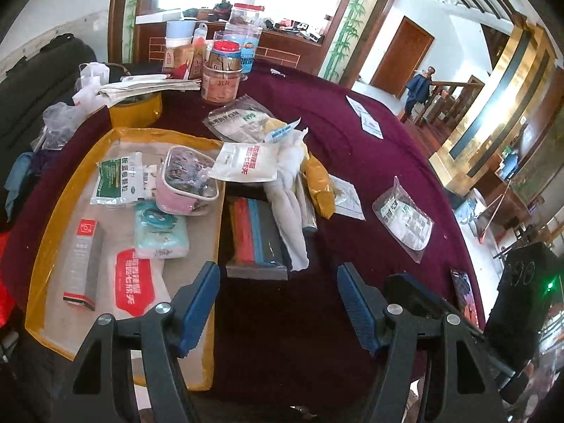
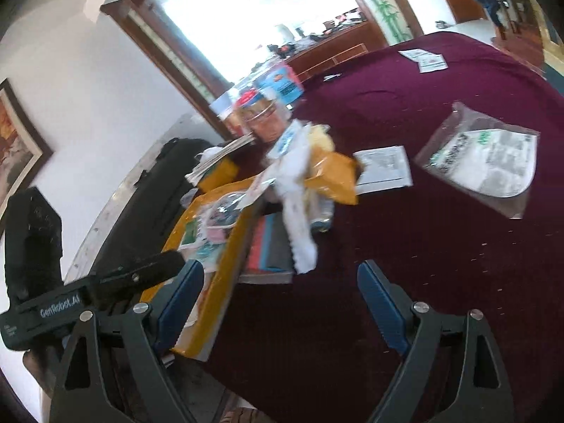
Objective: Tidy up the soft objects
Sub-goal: 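Open both tools and withdraw them from the tray, then grasp the yellow foil packet with the right tool while the left tool grasps a white strip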
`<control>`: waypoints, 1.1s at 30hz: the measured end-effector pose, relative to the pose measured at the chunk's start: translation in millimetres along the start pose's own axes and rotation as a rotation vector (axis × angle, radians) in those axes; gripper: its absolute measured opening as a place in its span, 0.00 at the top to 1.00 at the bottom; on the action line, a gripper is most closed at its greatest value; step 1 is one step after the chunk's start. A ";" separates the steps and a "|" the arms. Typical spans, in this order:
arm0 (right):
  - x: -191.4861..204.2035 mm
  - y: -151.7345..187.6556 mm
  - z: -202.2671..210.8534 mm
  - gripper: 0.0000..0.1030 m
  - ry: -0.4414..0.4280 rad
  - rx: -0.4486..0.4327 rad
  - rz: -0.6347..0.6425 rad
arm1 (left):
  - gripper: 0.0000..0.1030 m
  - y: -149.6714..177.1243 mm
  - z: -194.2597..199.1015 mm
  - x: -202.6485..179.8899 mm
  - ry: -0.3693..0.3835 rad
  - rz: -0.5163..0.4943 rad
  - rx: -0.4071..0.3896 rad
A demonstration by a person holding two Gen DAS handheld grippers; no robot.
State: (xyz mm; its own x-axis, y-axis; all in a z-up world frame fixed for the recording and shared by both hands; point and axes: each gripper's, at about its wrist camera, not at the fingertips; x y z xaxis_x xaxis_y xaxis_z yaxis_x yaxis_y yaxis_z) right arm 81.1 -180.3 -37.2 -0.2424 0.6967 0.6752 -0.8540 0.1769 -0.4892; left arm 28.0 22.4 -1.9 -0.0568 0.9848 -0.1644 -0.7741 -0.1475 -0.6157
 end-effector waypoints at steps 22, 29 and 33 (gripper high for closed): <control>-16.5 -54.5 -62.8 0.13 0.025 0.085 -0.006 | 0.30 -22.1 -46.3 29.3 0.044 0.022 0.064; -19.2 -93.8 -105.3 0.20 0.025 0.102 -0.027 | 0.30 -36.9 -60.6 43.3 0.055 0.056 0.073; -31.8 -104.0 -128.2 0.31 0.053 0.148 -0.077 | 0.30 -43.0 -63.3 45.0 0.032 0.054 0.072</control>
Point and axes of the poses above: each gripper's, at about its wrist camera, not at the fingertips, and z roughly against the way its jaws point, x to its left, y to its underside, and after that the axes turned 11 degrees about -z, right-handed
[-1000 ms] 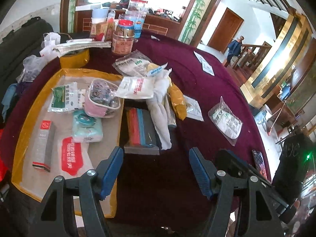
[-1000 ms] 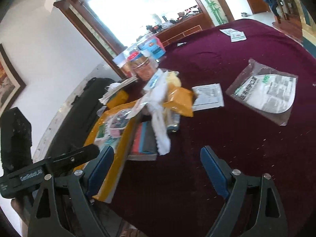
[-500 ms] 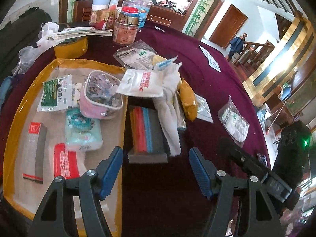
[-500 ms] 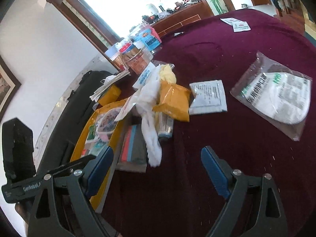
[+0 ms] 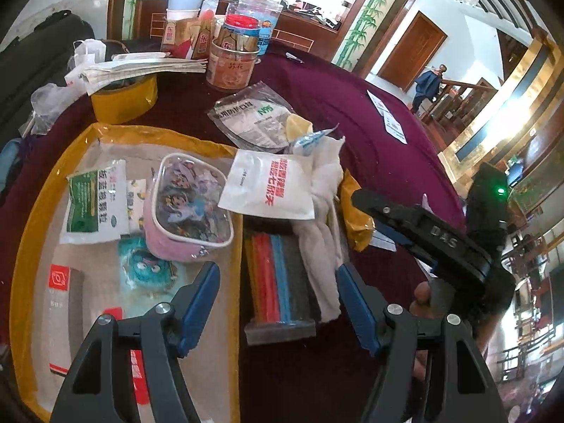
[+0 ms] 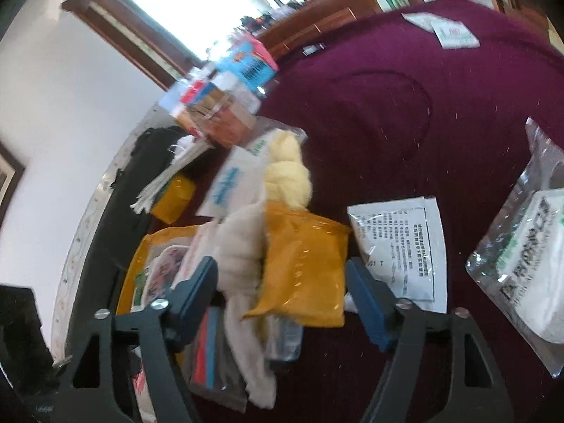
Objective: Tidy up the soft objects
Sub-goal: 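Grasp the yellow foil packet with the right tool while the left tool grasps a white strip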
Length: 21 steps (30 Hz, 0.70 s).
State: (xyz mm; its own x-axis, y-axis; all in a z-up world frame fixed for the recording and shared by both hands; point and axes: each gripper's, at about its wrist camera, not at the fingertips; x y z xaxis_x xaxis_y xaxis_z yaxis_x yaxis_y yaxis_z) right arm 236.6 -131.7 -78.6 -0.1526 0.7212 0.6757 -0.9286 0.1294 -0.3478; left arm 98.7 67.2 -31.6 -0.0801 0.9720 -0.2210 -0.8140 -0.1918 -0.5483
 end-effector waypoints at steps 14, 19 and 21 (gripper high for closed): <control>-10.9 2.6 -1.9 0.61 0.013 0.001 0.001 | 0.30 -39.2 -24.3 -13.0 -0.083 -0.065 0.067; -6.9 14.8 28.5 0.62 -0.047 -0.064 0.040 | 0.29 -40.0 -30.5 -27.8 -0.202 -0.152 0.047; -5.8 23.2 48.6 0.62 -0.035 -0.129 0.075 | 0.29 -40.4 -32.4 -32.1 -0.190 -0.191 0.037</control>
Point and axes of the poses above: each gripper's, at about its wrist camera, not at the fingertips, and z roughly against the way its jaws point, x to its left, y to its underside, and after that the axes turned 11 degrees about -z, right-handed
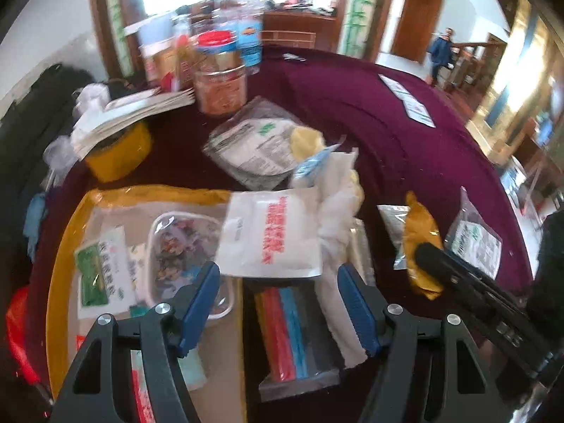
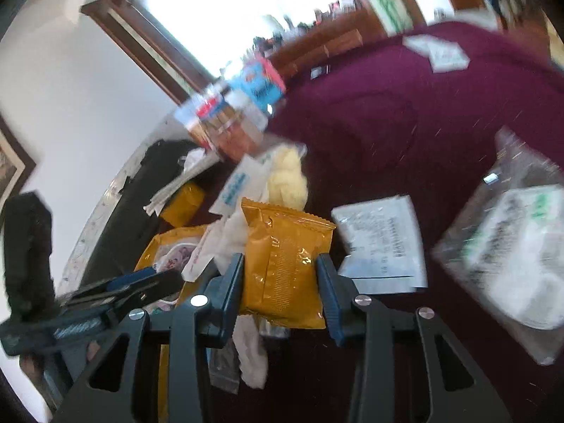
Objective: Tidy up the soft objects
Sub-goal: 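Grasp the yellow foil packet with the right tool while the left tool grasps a white strip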
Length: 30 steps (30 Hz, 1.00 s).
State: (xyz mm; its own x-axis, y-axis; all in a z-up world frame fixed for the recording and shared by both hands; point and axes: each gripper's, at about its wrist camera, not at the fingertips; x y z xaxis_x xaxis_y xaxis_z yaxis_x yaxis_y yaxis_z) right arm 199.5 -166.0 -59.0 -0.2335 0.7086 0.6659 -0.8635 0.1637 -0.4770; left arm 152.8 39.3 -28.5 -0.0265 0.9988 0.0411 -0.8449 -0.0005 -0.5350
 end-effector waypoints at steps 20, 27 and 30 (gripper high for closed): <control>-21.0 2.0 -10.4 0.62 0.036 0.000 -0.058 | 0.73 -4.7 -40.0 -46.9 -0.247 -0.391 0.061; -19.5 4.4 -14.4 0.62 0.050 0.022 -0.046 | 0.92 0.7 -24.3 -30.4 -0.226 -0.319 0.026; -17.0 5.2 -15.8 0.62 0.056 0.023 -0.035 | 1.00 -0.7 -15.2 -15.5 -0.191 -0.224 -0.005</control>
Point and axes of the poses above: each gripper's, at about its wrist camera, not at the fingertips, and z roughly against the way its jaws point, x to its left, y to its underside, and after that the axes turned 11 degrees about -z, right-handed
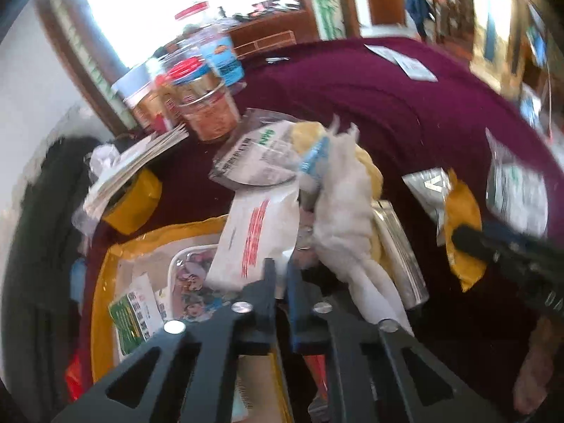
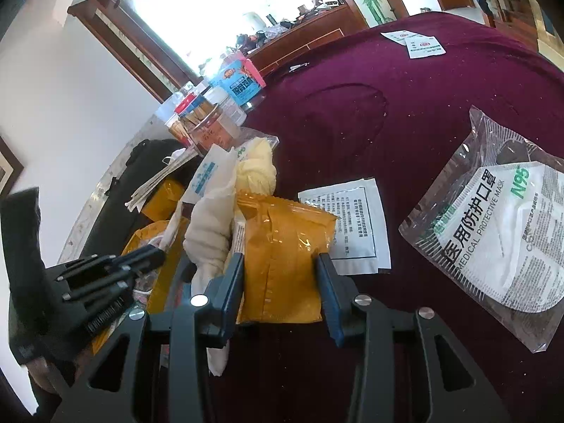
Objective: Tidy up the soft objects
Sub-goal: 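Grasp the yellow foil packet with the right tool while the left tool grasps a white strip, then carry the yellow packet with the right tool while the left tool carries the strip into the tray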
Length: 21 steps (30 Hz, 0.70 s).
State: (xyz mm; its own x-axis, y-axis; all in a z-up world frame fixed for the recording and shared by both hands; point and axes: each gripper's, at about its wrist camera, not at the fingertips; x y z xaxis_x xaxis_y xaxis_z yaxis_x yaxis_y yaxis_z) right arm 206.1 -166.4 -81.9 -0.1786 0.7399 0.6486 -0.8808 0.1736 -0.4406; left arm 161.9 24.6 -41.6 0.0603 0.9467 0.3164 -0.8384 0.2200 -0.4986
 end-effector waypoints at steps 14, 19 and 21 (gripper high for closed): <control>19.6 12.1 4.5 0.62 -0.021 -0.013 0.120 | 1.00 61.6 79.6 92.4 0.162 0.426 -0.141; 33.5 19.2 9.0 0.62 -0.051 -0.011 0.168 | 1.00 93.0 89.4 116.2 0.141 0.490 -0.123; 49.5 29.7 12.0 0.62 -0.074 0.007 0.196 | 1.00 104.9 83.5 125.0 0.145 0.507 -0.108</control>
State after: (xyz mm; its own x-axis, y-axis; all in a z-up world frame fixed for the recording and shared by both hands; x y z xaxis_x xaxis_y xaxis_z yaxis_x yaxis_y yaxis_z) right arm 165.9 -132.4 -55.4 -0.3781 0.7090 0.5952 -0.8291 0.0268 -0.5585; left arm 36.2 146.4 13.1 -0.2572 0.9615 -0.0968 -0.7215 -0.2577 -0.6427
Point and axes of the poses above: each gripper's, at about its wrist camera, not at the fingertips, and z roughly against the way its jaws point, x to its left, y to its underside, and after that the axes turned 11 degrees about -z, right-handed
